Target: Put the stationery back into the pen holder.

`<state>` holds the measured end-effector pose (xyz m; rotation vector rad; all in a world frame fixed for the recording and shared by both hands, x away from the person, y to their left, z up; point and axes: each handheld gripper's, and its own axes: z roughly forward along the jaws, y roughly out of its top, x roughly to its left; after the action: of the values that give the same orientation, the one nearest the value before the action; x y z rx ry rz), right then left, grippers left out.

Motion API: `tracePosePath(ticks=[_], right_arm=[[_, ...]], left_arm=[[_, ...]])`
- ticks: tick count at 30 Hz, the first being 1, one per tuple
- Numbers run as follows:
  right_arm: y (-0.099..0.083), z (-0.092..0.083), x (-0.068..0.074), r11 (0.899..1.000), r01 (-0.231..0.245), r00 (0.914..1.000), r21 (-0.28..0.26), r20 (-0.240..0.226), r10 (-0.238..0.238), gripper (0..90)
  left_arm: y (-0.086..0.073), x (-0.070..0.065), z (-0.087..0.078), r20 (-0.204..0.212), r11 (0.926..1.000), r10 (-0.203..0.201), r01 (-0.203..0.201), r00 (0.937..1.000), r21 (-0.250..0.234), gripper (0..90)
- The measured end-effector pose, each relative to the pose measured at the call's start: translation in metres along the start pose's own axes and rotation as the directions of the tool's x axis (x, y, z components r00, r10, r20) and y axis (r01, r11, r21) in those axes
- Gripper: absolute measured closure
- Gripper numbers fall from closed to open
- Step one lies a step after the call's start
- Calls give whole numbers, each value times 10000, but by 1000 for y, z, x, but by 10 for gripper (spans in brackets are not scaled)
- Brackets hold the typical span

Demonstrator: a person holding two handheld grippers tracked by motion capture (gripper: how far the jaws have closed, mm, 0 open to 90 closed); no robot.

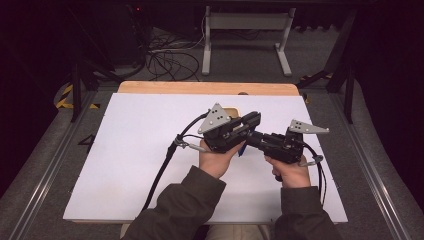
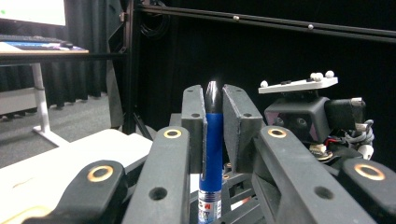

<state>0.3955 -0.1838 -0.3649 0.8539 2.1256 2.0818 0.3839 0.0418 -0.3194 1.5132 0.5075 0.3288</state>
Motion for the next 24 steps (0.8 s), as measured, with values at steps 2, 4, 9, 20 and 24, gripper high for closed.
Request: tracePosePath(ticks=[2, 4, 9, 20, 24], right_arm=[[0, 1, 0, 10000, -12, 10000, -33, -13, 12, 730], [0, 1, 1, 10000, 79, 10000, -43, -35, -79, 769], [0, 2, 3, 9997, 230, 9997, 23, -75, -229, 788], [0, 0, 4, 9978, 657, 9965, 52, 520, -658, 791], [1, -1, 5, 9964, 849, 9939, -20, 703, -846, 792]], left_arm=[[0, 0, 0, 5, 10000, -22, 22, 10000, -18, 800], [0, 1, -1, 16, 10000, -61, 61, 10000, 25, 799], [-1, 2, -1, -67, 9999, -105, 106, 9999, 73, 793], [-1, 7, -11, -655, 9980, 271, -232, 9975, 593, 642], [-1, 10, -18, -874, 9959, 353, -278, 9955, 865, 584]])
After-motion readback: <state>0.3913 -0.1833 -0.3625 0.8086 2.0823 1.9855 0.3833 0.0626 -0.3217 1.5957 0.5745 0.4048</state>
